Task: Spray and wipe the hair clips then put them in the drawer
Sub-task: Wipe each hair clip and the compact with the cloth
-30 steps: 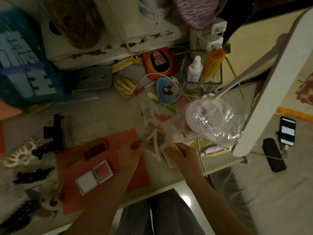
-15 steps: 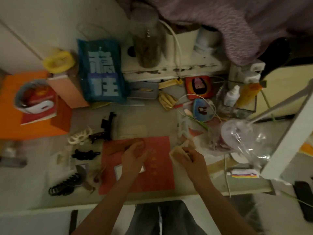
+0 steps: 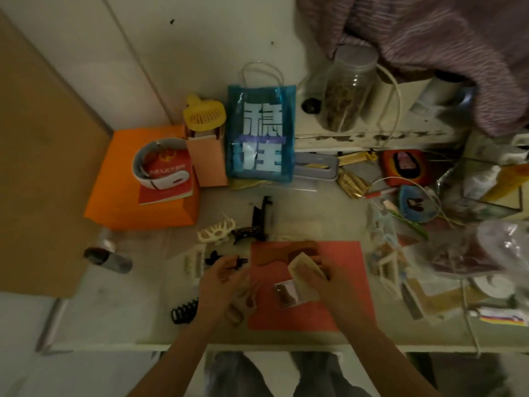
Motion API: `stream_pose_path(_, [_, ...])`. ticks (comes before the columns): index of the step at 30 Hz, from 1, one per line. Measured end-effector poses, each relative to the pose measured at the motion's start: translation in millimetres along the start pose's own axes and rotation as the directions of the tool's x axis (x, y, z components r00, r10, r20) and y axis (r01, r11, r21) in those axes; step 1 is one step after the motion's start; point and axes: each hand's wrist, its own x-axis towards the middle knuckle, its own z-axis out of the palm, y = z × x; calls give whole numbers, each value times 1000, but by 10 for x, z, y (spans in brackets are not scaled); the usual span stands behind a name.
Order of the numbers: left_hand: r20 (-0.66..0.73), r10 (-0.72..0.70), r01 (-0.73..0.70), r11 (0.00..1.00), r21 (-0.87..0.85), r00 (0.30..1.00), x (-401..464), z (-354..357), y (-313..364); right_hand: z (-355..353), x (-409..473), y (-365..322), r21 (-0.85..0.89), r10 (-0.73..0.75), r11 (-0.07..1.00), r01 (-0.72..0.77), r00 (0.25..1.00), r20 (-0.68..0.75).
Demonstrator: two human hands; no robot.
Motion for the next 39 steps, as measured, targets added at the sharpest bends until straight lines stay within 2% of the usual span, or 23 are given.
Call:
stream_pose_path(8, [183, 23, -27, 999, 20, 983, 419, -1083, -540, 1186, -224, -7, 241, 59, 970, -19, 985, -160])
stream_pose_path(14, [330, -44, 28, 998, 53, 943, 439, -1390, -854, 1747, -413, -43, 256, 52, 967, -2, 981, -188])
stream_pose_path(20, [432, -133, 112, 991, 75, 892, 339, -1400, -1129, 1933, -506, 31, 218, 84, 975, -35, 972, -219])
stream_pose_path(24, [444, -175, 154, 985, 83, 879, 314, -1334, -1234, 2000, -528, 56, 224, 92, 974, -43, 973, -212])
stream_pose_path(31, [458, -164, 125, 986, 114, 874, 285, -1271, -1325, 2018, -595, 103, 192, 101, 980, -61, 973, -209])
stream_pose_path(39, [400, -131, 93, 989, 114, 907, 201, -1179, -1309, 1917, -653, 207, 190, 133, 977, -93, 969, -208])
